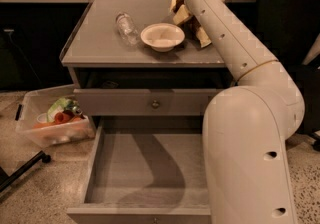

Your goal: Pick brown chip bag from middle drawer and place on counter

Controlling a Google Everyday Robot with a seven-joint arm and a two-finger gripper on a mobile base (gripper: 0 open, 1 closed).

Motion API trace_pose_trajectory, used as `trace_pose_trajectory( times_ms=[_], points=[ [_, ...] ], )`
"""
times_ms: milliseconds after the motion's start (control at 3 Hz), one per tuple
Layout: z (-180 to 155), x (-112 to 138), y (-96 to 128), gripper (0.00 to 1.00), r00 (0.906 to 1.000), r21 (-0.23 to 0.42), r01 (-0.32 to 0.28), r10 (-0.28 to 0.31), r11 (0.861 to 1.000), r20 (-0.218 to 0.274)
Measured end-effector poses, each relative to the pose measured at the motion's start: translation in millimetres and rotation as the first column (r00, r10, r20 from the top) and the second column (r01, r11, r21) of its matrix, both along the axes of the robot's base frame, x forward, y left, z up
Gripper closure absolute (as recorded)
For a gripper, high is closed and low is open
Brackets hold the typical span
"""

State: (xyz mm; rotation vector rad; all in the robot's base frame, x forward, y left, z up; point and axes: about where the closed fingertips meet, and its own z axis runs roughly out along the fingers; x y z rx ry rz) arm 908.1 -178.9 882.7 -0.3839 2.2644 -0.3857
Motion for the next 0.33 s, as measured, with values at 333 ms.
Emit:
trace_pose_trajectory(
  times_ms=[333],
  points=[
    [0.0, 0.0, 0.0, 0.0, 1.0, 0.0, 0.0, 0.0, 1.0, 0.0]
  ],
)
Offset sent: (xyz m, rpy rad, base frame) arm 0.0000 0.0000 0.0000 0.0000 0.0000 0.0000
